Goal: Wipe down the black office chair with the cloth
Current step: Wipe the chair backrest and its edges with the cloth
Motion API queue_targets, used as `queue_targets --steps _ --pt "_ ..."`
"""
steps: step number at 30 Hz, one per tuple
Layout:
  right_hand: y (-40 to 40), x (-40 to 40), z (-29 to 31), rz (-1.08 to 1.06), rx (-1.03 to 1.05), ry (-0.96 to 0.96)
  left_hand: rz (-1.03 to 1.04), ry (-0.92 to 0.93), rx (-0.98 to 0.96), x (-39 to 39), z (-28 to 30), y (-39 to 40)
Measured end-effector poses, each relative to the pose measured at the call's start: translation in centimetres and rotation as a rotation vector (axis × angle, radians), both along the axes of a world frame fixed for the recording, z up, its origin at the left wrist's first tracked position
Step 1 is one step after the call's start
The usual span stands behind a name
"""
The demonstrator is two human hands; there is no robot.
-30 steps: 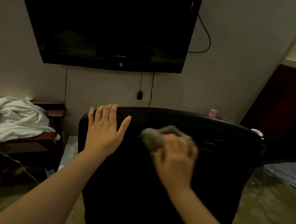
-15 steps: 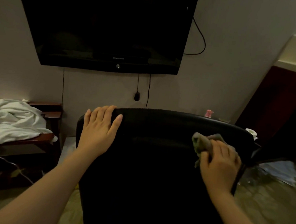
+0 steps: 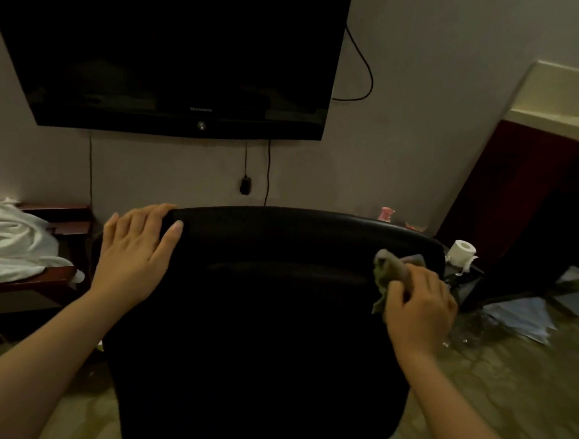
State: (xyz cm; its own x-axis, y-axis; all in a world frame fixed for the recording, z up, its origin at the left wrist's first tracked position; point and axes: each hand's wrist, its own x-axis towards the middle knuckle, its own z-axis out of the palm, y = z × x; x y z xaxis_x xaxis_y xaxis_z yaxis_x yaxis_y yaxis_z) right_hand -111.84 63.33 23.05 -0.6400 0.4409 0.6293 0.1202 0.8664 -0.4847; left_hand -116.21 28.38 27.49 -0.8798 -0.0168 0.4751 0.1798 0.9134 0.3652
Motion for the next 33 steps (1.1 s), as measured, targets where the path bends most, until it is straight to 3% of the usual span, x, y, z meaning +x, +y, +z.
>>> queue_targets --steps 3,12,14,18,21,24,27,30,33 --pt "-1.8 -1.1 1.0 -0.095 -0.168 0.007 0.005 -0.025 0.043 0.1 0.3 -0.2" --pt "-6.1 -1.4 1.0 0.594 0.474 -0.007 0.045 -0.007 0.033 1.3 -0.1 -1.9" --pt "-3.8 -1.6 1.3 0.545 0.434 -0.033 0.023 -0.019 0.035 1.3 0.2 -2.0" --pt "1.1 0.1 0.0 0.218 0.213 -0.056 0.008 -0.037 0.039 1.1 0.3 -2.0" --pt "1.1 0.4 0.3 0.191 0.207 -0.101 -0.043 -0.058 0.062 1.4 0.4 -2.2" --pt "-0.1 0.5 0.9 0.17 0.145 -0.092 -0.08 -0.045 0.189 3.0 0.1 -3.1" --pt "-1.6 0.8 0.7 0.245 0.188 -0.077 0.092 0.055 0.482 6.3 -3.1 -5.2" --pt "-5.2 0.3 1.0 0.373 0.252 -0.042 0.227 -0.208 0.759 9.1 -8.4 -6.7" --pt "-10.5 -0.3 1.7 0.482 0.29 -0.008 0.231 -0.438 0.9 9.6 -12.8 -7.0"
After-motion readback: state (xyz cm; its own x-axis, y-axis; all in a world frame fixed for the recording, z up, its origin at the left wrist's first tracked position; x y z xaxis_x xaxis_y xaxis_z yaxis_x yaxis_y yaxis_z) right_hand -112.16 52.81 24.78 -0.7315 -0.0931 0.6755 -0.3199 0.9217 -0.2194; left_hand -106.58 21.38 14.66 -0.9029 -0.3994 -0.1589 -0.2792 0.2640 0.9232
